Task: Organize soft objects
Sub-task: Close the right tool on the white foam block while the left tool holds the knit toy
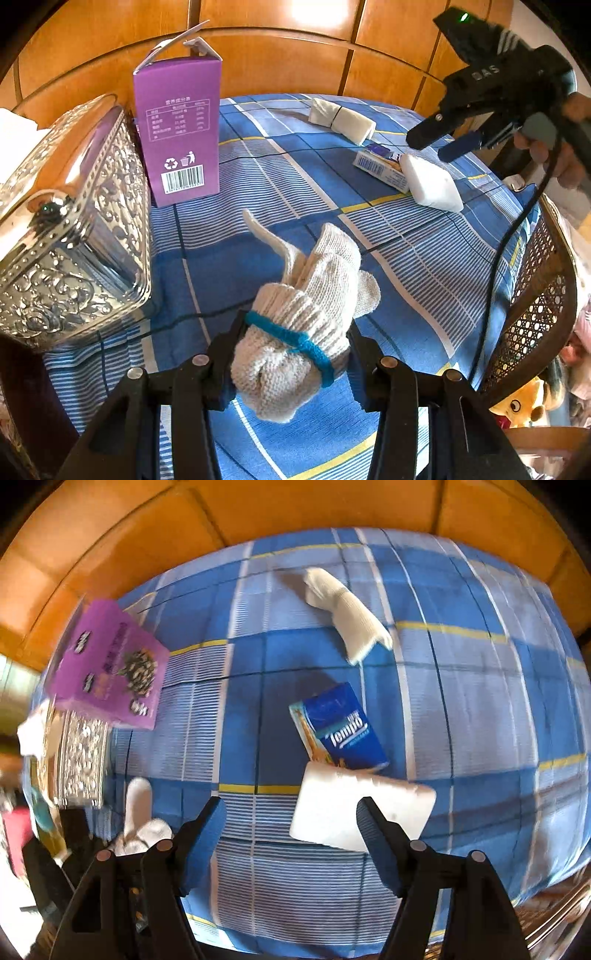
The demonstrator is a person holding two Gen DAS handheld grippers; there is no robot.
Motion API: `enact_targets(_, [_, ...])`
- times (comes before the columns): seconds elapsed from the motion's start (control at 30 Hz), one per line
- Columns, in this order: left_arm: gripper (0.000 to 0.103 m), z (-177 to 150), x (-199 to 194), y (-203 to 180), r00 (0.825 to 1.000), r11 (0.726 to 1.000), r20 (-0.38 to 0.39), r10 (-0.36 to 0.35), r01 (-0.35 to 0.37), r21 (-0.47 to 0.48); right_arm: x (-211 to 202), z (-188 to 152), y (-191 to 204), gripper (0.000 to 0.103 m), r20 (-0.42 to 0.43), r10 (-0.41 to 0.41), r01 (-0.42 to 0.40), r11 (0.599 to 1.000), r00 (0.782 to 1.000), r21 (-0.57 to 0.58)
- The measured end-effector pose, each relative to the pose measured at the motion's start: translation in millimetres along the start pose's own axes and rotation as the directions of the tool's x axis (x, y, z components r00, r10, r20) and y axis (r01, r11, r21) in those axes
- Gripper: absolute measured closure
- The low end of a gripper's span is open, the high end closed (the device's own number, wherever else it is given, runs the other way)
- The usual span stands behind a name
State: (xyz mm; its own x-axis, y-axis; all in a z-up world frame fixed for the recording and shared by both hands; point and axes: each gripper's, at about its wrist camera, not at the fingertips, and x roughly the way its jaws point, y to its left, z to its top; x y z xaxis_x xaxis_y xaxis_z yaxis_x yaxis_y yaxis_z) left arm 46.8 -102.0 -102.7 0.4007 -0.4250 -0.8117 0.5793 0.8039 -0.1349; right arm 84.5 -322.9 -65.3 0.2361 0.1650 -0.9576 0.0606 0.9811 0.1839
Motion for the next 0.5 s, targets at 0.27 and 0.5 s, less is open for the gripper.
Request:
enact_targets(0.27, [0.055, -1, 0, 1, 1.0, 1.0, 0.002, 0.004, -0.004, -0.001, 13, -30, 35, 0.024, 0.052, -0.345, 0.317, 0.78, 0.937, -0.539])
enact_targets(0.5, [0.054, 0, 1, -1, 1.0, 1.0, -0.002, 0.016, -0.016, 0.01, 39, -28, 21, 0.024, 0.06, -0.429, 0.378, 0.711, 0.901, -0.593])
